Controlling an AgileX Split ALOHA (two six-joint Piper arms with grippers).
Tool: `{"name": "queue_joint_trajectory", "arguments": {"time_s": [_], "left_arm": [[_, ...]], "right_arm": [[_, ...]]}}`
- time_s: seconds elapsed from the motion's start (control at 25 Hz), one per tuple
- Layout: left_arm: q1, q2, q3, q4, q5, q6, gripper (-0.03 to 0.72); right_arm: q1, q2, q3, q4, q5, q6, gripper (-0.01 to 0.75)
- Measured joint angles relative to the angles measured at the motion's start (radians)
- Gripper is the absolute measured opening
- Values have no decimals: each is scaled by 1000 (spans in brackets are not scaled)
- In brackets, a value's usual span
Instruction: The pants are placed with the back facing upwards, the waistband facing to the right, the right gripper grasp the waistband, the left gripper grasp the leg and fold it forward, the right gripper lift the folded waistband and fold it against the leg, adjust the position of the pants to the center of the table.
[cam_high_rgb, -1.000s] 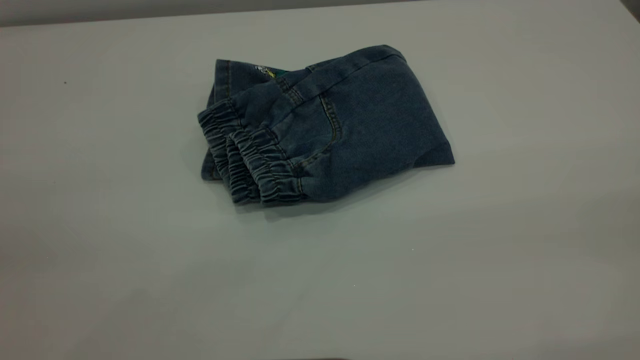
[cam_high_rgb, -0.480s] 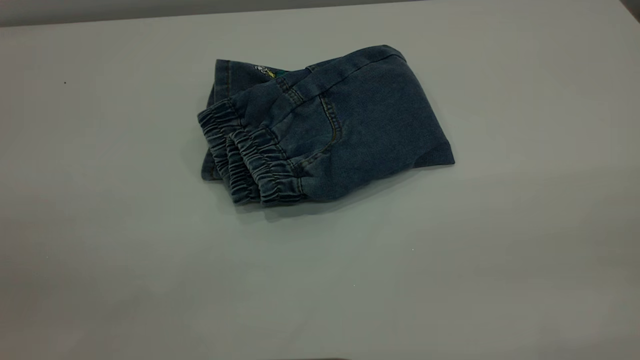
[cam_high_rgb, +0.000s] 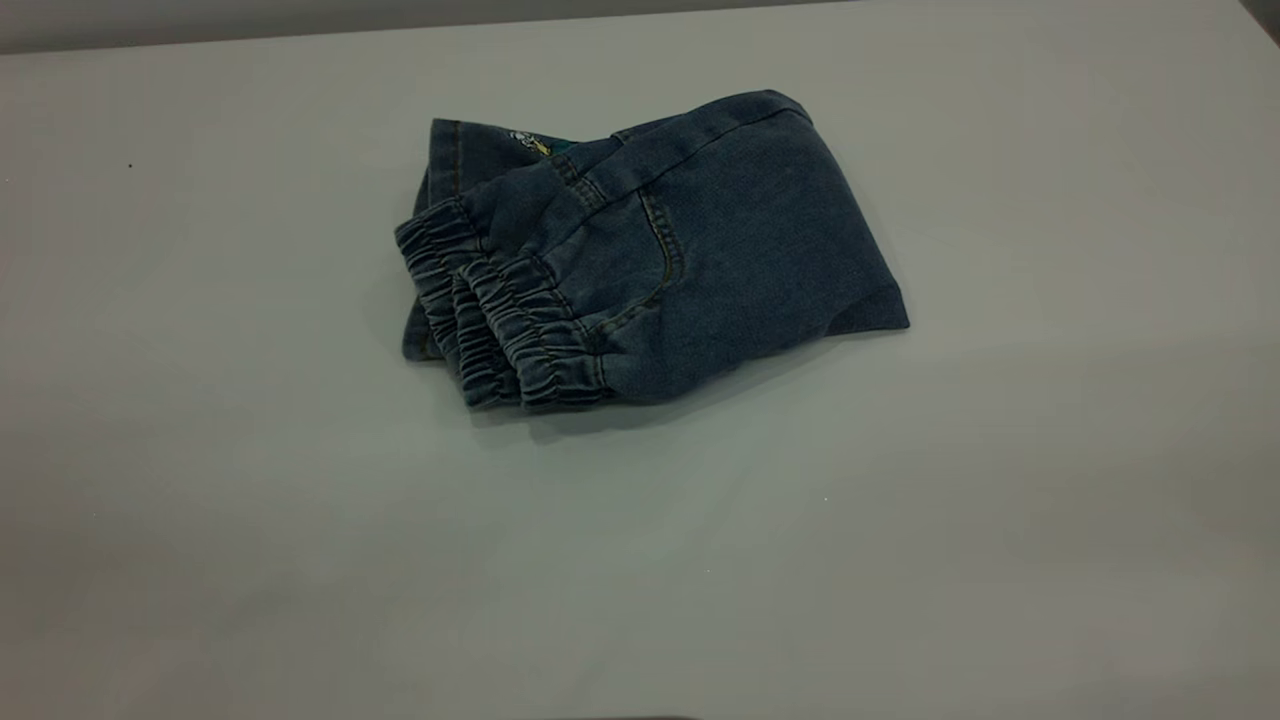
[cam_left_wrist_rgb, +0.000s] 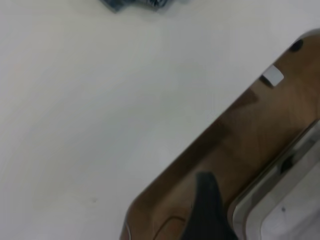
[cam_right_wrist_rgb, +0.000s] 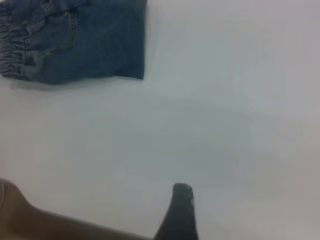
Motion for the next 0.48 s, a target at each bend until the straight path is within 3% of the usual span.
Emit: {"name": "queue_joint_trajectory", "arguments": {"time_s": [0.48], "left_arm": [[0, 0, 22, -14, 30, -50, 504]], "right_arm": [[0, 0, 1, -7, -1, 10, 582]]}}
